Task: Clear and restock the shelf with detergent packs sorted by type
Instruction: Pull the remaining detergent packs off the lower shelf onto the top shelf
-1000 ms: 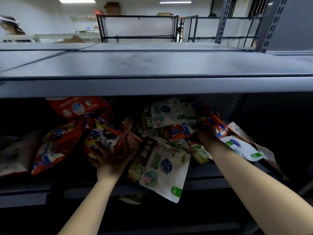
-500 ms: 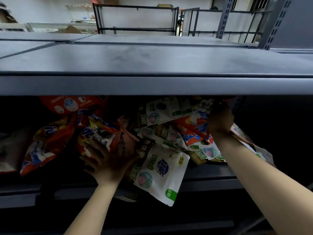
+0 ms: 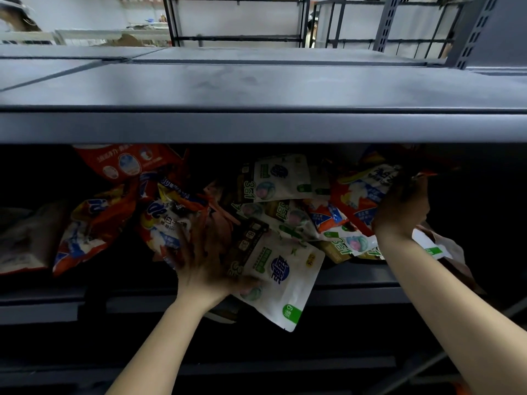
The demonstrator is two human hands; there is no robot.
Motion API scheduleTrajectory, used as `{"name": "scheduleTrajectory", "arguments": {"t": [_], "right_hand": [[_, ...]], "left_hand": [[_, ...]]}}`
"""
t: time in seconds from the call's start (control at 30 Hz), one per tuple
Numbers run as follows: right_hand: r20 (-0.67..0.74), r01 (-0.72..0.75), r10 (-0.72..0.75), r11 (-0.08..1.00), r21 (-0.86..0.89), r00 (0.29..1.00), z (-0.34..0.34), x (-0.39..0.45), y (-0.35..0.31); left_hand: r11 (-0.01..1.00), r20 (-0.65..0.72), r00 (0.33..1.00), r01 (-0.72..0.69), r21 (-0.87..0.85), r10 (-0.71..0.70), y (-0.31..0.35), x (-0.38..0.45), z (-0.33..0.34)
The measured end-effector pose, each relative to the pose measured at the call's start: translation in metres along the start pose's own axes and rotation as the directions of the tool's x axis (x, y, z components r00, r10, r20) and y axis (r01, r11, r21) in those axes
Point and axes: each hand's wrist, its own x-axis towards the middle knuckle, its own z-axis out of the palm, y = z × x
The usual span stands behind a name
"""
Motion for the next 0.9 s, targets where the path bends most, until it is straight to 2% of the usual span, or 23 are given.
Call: {"name": "scheduleTrajectory", "arguments": {"t": [0.03,0.1,0.47,0.6,0.63,0.77,0.9], "right_hand": [[0.002,-0.004,0.004,1.0,0.004,1.0,-0.001,0.0,0.0],[0.007,-0.003,0.003,1.0,0.015,1.0,-0.002,-0.001,-0.001],[0.104,0.027,-0.034,0.997,0.073,0.994,-0.002,-0.006,-0.007],[0.106,0.008,-0.019,0.995,0.104,0.994,-0.006,-0.01,-0.008],[0.105,-0.006,-0.005,0.994,0.112,0.994,-0.008,-0.011,-0.009],[0.111,-0.078,0.06,0.983,0.166,0.992,-0.021,-0.015,-0.016],[0.098,-0.086,0.071,0.984,0.159,0.993,-0.037,-0.021,-0.024]], "left_hand": [[0.997,0.018,0.998,-0.056,0.058,0.055,0.0,-0.001,0.003],[0.992,-0.02,0.997,-0.072,0.1,0.075,0.003,-0.002,0.01],[0.973,-0.071,0.97,0.232,0.006,-0.231,0.045,0.034,0.027],[0.973,-0.003,0.979,0.204,-0.105,-0.205,0.037,0.033,0.033],[0.978,-0.039,0.982,0.178,-0.107,-0.183,0.035,0.03,0.031],[0.989,-0.155,0.977,0.145,-0.003,-0.144,0.034,0.01,0.016],[0.99,-0.144,0.981,0.138,0.033,-0.131,0.026,-0.004,0.02]]}}
